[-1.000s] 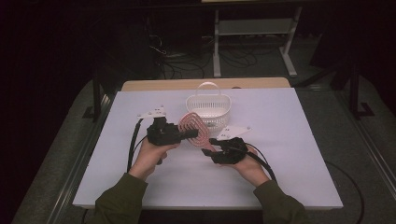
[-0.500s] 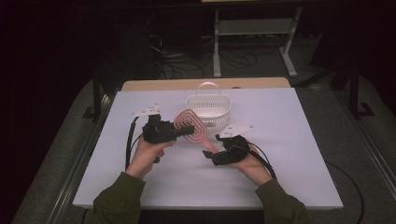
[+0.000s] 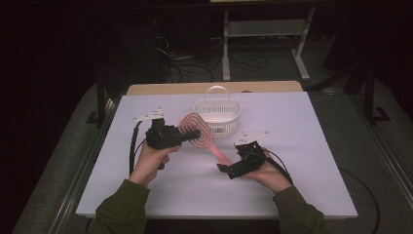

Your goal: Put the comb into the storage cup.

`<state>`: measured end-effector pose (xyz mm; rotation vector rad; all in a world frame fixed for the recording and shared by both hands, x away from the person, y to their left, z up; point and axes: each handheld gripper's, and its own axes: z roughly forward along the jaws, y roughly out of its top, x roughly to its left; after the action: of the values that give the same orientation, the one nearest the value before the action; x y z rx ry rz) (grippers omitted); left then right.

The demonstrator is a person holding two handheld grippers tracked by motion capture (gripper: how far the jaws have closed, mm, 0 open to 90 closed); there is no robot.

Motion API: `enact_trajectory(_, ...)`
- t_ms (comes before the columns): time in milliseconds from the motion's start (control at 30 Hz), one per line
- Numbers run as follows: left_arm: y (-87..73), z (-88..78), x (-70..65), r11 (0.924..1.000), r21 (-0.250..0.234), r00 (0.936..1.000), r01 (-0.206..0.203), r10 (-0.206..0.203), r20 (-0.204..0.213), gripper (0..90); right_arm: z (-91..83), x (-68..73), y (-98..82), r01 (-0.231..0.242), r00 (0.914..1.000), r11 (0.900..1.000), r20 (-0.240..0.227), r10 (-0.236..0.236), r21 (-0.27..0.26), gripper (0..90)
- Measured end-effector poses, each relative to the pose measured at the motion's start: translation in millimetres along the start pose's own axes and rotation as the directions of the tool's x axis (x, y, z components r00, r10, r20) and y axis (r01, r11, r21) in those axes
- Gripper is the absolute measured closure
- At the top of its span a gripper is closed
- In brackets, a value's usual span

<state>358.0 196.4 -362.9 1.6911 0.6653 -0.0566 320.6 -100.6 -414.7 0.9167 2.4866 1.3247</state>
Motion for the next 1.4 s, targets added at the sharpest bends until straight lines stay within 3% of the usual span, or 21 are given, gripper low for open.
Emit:
enact_trajectory(433,1.9,-4.8,1.2,0.9999,-0.016,1.0000,0.003,-0.003,-0.004,64.9,-24.9,-12.5,-23.9,-0.053,0.9971,0.998,0.055,0.054,-0.015,0.0)
enact_trajectory(1033,4.0,-9.3,2.1,0.9995,-0.032,1.0000,0.001,-0.001,0.002,64.9,-49.1,-17.9,-63.5,-0.078,0.9905,0.997,0.115,0.075,0.016,0.0)
enact_trajectory(1400,6.4,-10.2,0.6,0.9994,-0.035,1.0000,-0.006,0.006,0.005,64.9,-60.3,-17.5,-75.5,-0.092,0.9851,0.996,0.146,0.091,-0.005,0.0)
